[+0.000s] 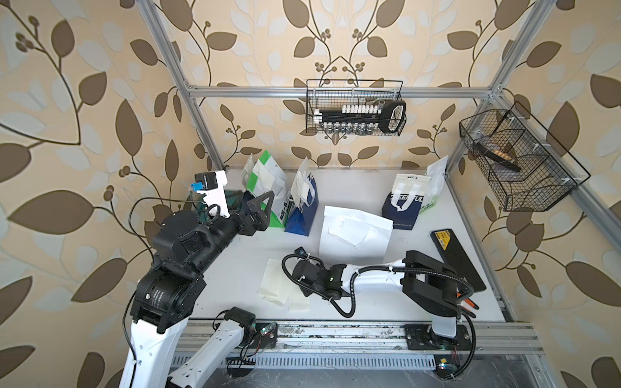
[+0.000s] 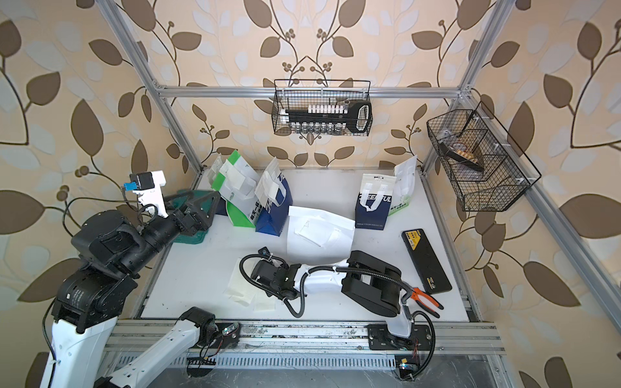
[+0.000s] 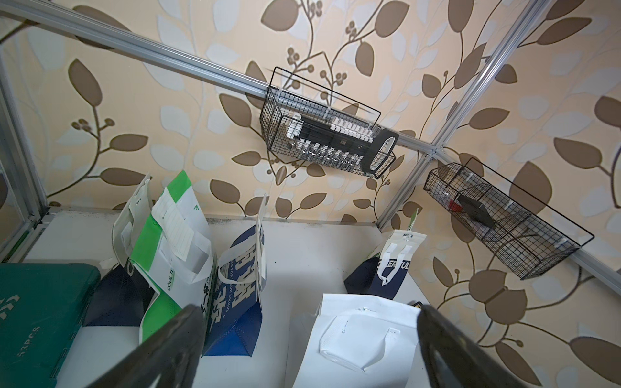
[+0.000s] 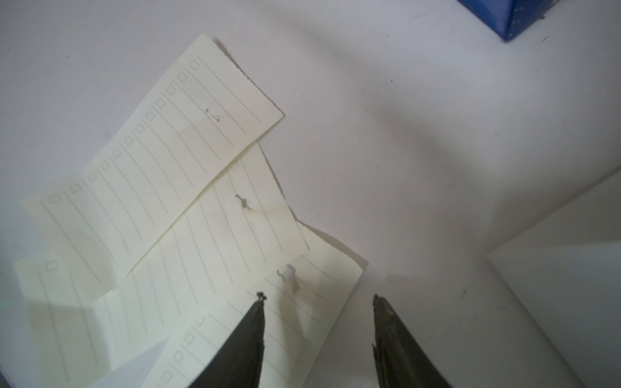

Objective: Staple the receipts to the bags
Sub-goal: Pick up the receipt from the center of the board.

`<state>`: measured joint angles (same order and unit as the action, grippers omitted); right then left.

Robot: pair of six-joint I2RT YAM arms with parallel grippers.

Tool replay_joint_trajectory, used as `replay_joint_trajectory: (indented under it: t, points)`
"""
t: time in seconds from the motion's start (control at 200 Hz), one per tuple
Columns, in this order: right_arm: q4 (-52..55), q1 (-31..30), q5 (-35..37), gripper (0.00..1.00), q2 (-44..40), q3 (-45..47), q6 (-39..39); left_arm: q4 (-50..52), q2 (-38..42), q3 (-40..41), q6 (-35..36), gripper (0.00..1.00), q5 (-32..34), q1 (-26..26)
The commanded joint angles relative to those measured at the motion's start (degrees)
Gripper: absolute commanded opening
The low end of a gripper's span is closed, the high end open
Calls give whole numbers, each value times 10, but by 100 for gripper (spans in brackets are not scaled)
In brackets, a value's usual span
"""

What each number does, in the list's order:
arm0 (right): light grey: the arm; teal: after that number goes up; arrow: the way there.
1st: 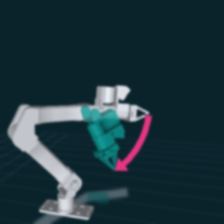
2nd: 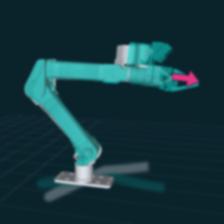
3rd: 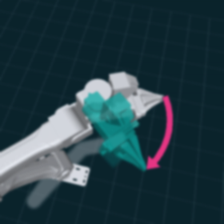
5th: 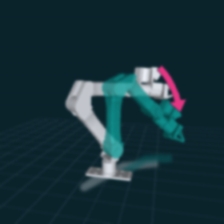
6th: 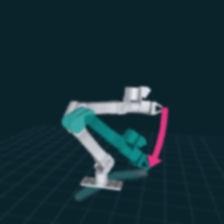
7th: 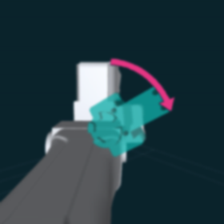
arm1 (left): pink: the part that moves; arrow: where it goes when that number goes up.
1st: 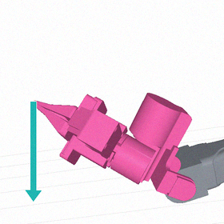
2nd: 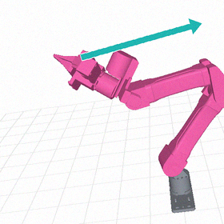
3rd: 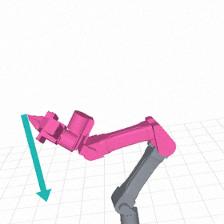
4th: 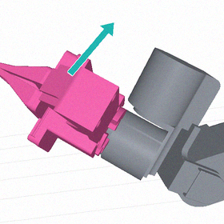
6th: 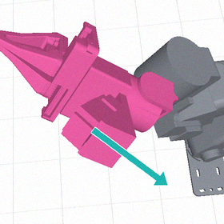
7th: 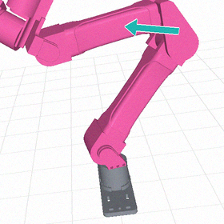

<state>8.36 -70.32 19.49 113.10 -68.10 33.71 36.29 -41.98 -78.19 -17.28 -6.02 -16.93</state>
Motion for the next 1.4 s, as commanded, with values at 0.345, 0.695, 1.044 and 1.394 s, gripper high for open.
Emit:
replay_joint_trajectory:
  t: [0.345,0.695,1.044,1.394]
  points:
    - [44,-4,-21,35,75,-35,-21,1,7,-7,22,99,6,-8]
    - [21,-9,24,0,51,-3,-40,-2,5,0,25,99,6,-8]
    - [41,-57,95,0,-133,100,-35,-18,1,13,28,99,11,-8]
    - [69,-136,211,0,-459,232,-33,-92,-96,24,59,97,-205,-8]
